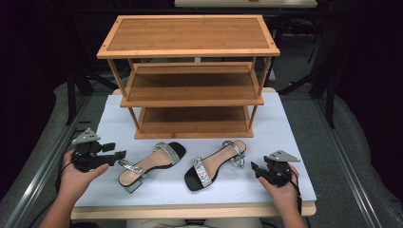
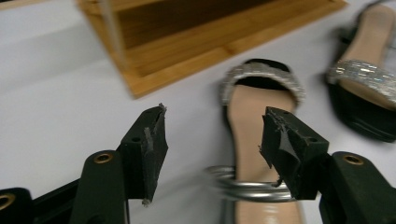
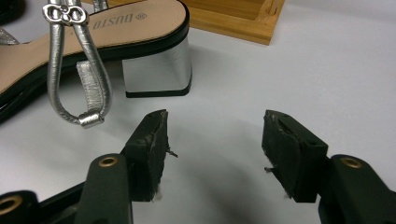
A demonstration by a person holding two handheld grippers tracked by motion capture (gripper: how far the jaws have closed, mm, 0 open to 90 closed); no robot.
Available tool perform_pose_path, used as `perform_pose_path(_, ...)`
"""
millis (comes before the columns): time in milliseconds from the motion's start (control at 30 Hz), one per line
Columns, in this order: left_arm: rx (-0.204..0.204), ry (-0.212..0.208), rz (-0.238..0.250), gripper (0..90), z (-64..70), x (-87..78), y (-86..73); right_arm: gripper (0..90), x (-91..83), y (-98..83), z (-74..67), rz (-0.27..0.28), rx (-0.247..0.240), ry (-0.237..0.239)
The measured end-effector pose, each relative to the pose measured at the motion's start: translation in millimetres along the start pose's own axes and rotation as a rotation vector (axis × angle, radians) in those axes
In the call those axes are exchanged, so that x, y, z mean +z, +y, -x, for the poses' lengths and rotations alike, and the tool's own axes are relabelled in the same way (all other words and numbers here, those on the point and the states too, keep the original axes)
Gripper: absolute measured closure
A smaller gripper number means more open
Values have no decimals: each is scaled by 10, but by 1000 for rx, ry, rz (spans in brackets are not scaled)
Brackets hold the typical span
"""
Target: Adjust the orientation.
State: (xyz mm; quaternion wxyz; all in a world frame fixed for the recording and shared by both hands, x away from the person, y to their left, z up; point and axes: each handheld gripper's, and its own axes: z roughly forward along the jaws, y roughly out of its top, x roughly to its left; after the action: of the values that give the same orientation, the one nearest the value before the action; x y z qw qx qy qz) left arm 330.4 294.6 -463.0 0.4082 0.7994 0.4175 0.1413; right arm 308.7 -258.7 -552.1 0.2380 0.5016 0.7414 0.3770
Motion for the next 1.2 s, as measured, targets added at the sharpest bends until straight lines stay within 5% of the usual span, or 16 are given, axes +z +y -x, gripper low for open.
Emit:
perform_pose_path(100, 23, -61, -54, 398, 152, 136, 111, 399, -2, -2, 5, 3, 8, 7)
perform_pose_path(267, 42, -67, -148, 353, 243, 296, 216, 399, 7, -11, 13, 3, 11, 10)
perform_pose_path(500, 73, -55, -316, 347, 292, 539, 332, 398, 11, -20, 27, -4, 17, 19)
perform_pose_path(667, 87, -41, -386, 361, 300, 620, 371, 396, 16, -21, 27, -5, 17, 26)
perform_pose_path(900, 89, -18, -595, 333, 359, 831, 479, 396, 33, -27, 20, -7, 27, 24)
perform_pose_path(1200, 85, 5, -805, 295, 388, 1099, 444, 396, 38, -41, 45, -10, 40, 43)
